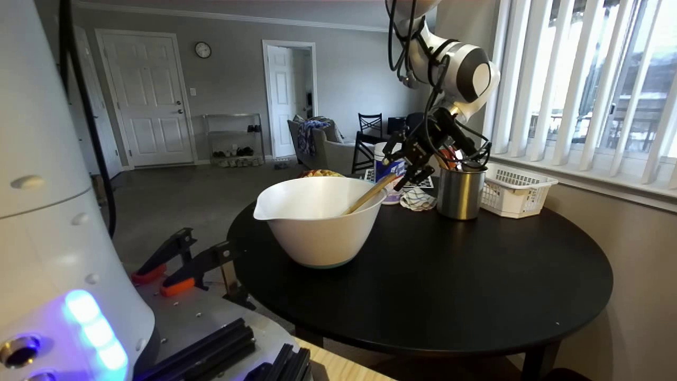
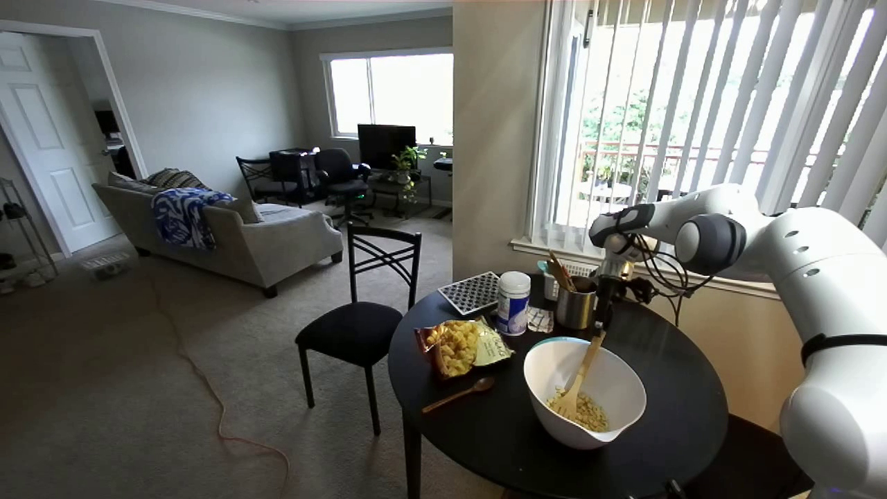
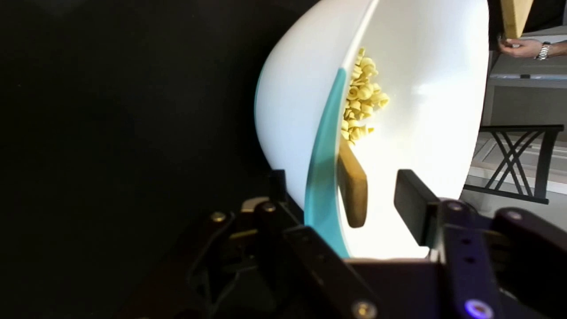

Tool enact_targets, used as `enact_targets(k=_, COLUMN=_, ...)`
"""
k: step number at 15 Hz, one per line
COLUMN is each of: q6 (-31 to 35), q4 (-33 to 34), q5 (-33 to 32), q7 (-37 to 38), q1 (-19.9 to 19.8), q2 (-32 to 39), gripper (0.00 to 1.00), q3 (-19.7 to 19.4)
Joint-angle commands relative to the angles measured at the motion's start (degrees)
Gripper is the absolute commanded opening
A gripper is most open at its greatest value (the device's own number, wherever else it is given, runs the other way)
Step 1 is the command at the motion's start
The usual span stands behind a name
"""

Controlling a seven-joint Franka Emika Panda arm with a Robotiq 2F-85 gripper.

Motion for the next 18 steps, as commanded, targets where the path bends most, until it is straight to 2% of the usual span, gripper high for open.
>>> enact_targets(k=1, q6=-0.3, q4=-4.0, q5=0.8, q7=-0.8, q1=-0.7, q2=-3.1, gripper=0.34, q3=0.5)
enact_targets(k=5, q6=-0.2, q4=-4.1, q5=0.6, q7=-0.9, q1=-0.8, q2=-3.7, gripper=0.08, q3=0.4)
enact_targets(k=7, q6=-0.3, q4=-4.1, q5=0.6, q7=-1.0, q1=-0.9, q2=-4.0, gripper=0.05, q3=0.5)
enact_targets(k=14, q6=-1.7, q4=-4.0, q5=0.5, q7=-1.4, q1=-0.9, q2=-5.0, gripper=0.07, q3=0.5)
enact_targets(k=18, q6=-0.6, q4=-6.3, q5=-1.2, q7=-1.6, q1=0.1, q2=-8.8, gripper=0.07, q3=-0.1)
